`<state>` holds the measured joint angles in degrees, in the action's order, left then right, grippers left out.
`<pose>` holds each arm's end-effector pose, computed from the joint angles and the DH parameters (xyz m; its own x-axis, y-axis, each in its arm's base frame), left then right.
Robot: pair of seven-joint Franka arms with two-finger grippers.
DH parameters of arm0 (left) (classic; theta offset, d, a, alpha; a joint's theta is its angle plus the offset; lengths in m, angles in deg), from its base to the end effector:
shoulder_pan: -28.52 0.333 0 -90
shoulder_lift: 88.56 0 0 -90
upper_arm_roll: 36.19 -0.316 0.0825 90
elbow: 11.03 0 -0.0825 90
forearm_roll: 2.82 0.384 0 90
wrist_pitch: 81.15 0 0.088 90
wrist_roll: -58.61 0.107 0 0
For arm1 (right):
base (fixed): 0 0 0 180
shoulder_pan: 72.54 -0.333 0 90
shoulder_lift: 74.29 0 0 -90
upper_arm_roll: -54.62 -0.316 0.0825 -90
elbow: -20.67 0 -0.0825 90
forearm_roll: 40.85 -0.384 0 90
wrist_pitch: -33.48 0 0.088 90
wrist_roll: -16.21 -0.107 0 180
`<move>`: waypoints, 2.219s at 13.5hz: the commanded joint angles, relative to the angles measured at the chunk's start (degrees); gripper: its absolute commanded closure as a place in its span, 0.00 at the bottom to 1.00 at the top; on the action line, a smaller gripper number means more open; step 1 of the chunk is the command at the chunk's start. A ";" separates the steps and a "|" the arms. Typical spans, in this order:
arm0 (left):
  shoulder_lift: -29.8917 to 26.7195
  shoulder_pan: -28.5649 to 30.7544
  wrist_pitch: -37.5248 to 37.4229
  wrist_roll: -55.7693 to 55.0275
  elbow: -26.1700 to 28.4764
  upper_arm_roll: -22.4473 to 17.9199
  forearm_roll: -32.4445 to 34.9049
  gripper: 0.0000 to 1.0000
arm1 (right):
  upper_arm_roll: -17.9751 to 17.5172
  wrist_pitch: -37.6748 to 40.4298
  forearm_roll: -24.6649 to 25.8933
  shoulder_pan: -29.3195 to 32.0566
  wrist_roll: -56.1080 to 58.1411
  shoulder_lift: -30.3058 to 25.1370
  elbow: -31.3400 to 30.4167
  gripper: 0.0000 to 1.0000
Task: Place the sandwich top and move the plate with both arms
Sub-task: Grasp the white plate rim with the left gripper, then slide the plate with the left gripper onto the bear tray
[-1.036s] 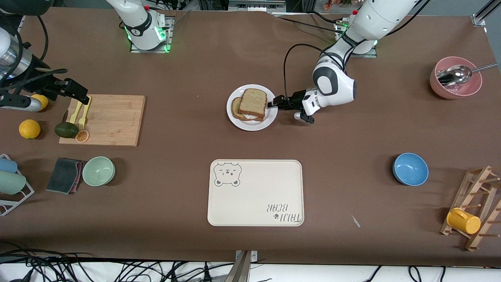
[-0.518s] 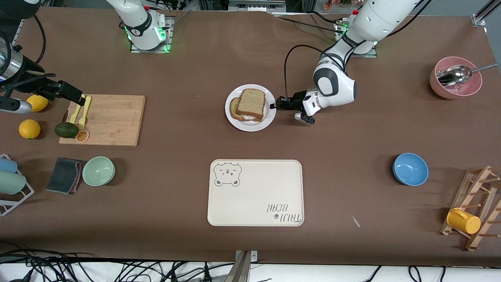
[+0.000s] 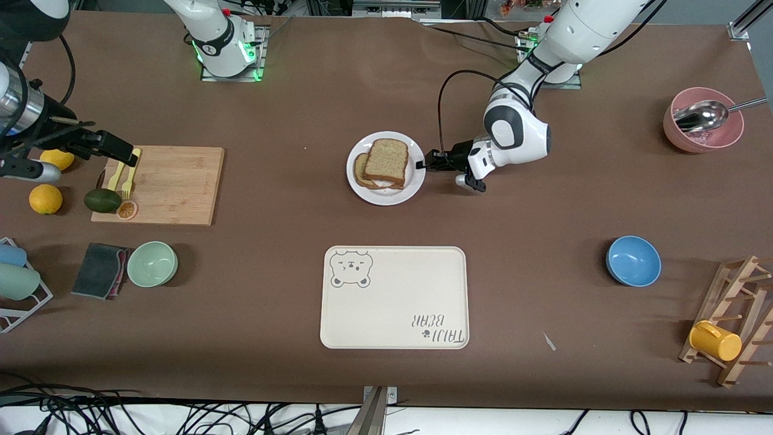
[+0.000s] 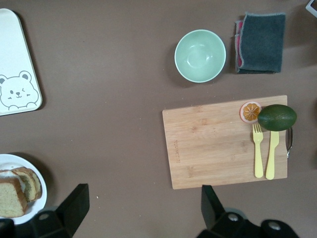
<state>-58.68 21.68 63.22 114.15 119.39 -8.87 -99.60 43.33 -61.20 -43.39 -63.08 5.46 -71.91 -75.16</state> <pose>0.4025 -0.2864 0.1292 0.9899 0.0319 -0.1378 0.1310 -0.5745 0.8079 0.5681 0.0206 0.5605 0.9850 -0.1581 -0.0695 -0.1611 -0.9861 -0.0397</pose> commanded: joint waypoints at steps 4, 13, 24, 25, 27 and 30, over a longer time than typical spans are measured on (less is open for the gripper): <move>-0.08 1.92 0.99 1.76 -3.23 -0.60 -2.62 1.00 | -0.49 -0.06 8.34 -3.83 -5.76 0.96 1.78 0.00; 0.00 3.33 1.08 -3.68 -10.95 -2.26 -2.71 1.00 | -1.37 -0.06 5.27 -3.83 -5.94 -1.40 1.00 0.00; 14.85 -1.50 6.18 -11.93 -34.51 -9.21 -1.66 1.00 | 0.91 -2.00 5.36 -3.74 -2.71 -2.64 1.61 0.00; 15.29 -2.64 6.18 -12.82 -35.31 -10.78 -1.57 1.00 | 1.09 -2.00 5.36 -3.83 -2.08 -2.73 2.04 0.00; 16.96 -5.01 6.44 -13.44 -37.68 -13.07 -1.66 1.00 | 3.36 -2.61 5.19 -3.74 -1.90 -2.47 2.22 0.00; 18.54 -6.52 6.53 -15.82 -40.23 -15.19 -1.57 1.00 | 4.17 -4.45 3.87 -3.83 -1.81 -2.11 2.31 0.00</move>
<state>-41.85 16.72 69.24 99.51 82.80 -22.72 -99.78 47.25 -64.78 -38.11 -66.84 2.79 -73.84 -73.31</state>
